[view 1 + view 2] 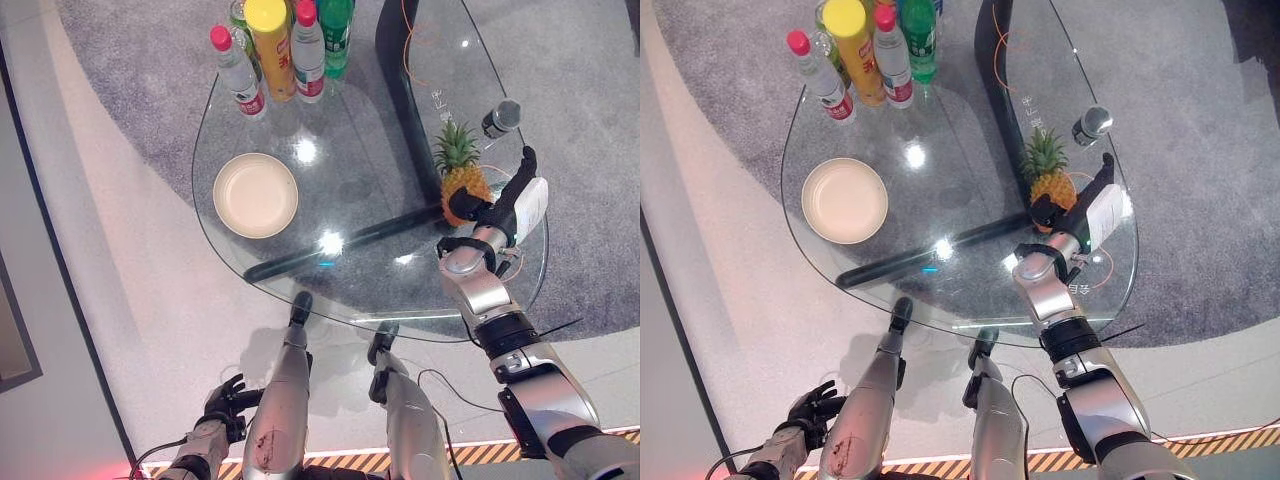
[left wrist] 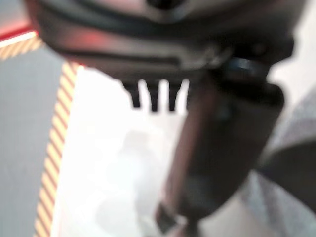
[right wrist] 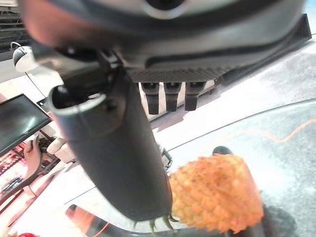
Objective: Pick up the fruit to the plate
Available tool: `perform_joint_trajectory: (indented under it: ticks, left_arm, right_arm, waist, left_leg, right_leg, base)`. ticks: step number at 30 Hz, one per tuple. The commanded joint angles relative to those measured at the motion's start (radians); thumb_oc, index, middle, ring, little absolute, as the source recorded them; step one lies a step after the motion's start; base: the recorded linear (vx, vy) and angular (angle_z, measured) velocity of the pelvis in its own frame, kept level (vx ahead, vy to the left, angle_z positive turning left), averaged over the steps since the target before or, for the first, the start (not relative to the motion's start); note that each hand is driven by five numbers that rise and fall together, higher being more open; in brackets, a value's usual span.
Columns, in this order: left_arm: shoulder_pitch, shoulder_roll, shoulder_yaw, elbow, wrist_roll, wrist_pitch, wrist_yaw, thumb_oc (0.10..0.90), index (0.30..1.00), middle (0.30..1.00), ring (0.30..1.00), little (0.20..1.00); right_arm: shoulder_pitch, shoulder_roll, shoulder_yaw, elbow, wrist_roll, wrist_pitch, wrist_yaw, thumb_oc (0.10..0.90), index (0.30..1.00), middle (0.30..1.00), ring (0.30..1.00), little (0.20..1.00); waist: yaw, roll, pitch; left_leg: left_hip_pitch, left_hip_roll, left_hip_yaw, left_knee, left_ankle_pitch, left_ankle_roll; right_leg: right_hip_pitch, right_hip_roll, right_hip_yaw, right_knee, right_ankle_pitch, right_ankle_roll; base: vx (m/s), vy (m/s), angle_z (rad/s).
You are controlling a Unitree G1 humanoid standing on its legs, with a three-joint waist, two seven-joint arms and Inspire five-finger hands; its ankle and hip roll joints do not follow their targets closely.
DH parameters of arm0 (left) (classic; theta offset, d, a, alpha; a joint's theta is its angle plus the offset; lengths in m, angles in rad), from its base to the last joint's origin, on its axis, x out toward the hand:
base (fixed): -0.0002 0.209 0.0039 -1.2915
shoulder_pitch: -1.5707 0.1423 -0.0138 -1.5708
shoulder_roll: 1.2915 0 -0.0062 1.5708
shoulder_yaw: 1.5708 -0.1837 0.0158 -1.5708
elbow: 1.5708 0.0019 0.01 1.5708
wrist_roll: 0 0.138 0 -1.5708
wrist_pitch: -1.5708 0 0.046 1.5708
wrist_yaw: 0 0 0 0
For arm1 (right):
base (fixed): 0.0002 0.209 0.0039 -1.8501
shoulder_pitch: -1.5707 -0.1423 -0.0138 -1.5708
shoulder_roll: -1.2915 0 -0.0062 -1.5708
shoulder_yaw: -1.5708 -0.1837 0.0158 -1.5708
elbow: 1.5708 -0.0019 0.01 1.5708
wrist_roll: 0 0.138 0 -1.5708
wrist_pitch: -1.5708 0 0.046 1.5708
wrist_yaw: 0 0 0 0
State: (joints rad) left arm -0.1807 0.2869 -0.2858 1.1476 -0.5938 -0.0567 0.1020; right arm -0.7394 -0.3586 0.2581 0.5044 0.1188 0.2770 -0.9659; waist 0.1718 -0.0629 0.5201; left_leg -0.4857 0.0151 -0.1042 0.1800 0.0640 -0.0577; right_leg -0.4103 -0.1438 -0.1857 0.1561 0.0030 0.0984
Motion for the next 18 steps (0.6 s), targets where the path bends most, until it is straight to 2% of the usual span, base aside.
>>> perform_joint_trajectory:
  ticks: [1, 7, 12, 18]
  left_arm:
    - [0.046, -0.029, -0.013, -0.001, -0.019, 0.017, 0.002, 0.800, 0.900, 0.900, 0.900, 0.900]
    - [0.050, -0.026, -0.021, -0.004, -0.027, 0.011, -0.010, 0.800, 0.900, 0.900, 0.900, 0.900]
    - [0.051, -0.025, -0.026, 0.001, -0.029, 0.005, -0.022, 0.800, 0.900, 0.900, 0.900, 0.900]
    - [0.057, -0.027, -0.044, -0.003, -0.045, -0.004, -0.027, 0.800, 0.900, 0.900, 0.900, 0.900]
  right_arm:
    - [-0.059, -0.120, 0.012, -0.066, -0.003, -0.033, -0.034, 0.800, 0.900, 0.900, 0.900, 0.900]
    - [-0.069, -0.108, 0.013, 0.012, 0.109, -0.067, 0.009, 0.800, 0.900, 0.900, 0.900, 0.900]
    - [-0.077, -0.091, 0.000, 0.091, 0.248, -0.142, 0.071, 0.800, 0.900, 0.900, 0.900, 0.900]
    - [-0.093, -0.080, -0.012, 0.139, 0.308, -0.178, 0.132, 0.800, 0.900, 0.900, 0.900, 0.900]
  waist:
    - [-0.003, 0.003, 0.000]
    - [-0.001, 0.013, 0.000]
    - [0.005, 0.020, 0.000]
    - [0.008, 0.030, 0.000]
  left_leg:
    - [-0.052, -0.107, -0.013, 0.051, -0.028, 0.094]
    - [-0.078, -0.112, -0.013, 0.060, -0.027, 0.096]
    - [-0.103, -0.116, -0.014, 0.070, -0.027, 0.094]
    - [-0.125, -0.120, -0.014, 0.081, -0.030, 0.094]
  right_leg:
    - [-0.043, 0.056, 0.010, 0.015, 0.069, -0.059]
    - [-0.078, 0.054, 0.008, 0.034, 0.068, -0.060]
    - [-0.104, 0.050, 0.004, 0.046, 0.065, -0.062]
    - [-0.133, 0.052, 0.005, 0.064, 0.059, -0.066]
  base:
    - [0.00, 0.000, 0.00]
    - [0.00, 0.000, 0.00]
    - [0.00, 0.000, 0.00]
    - [0.01, 0.003, 0.00]
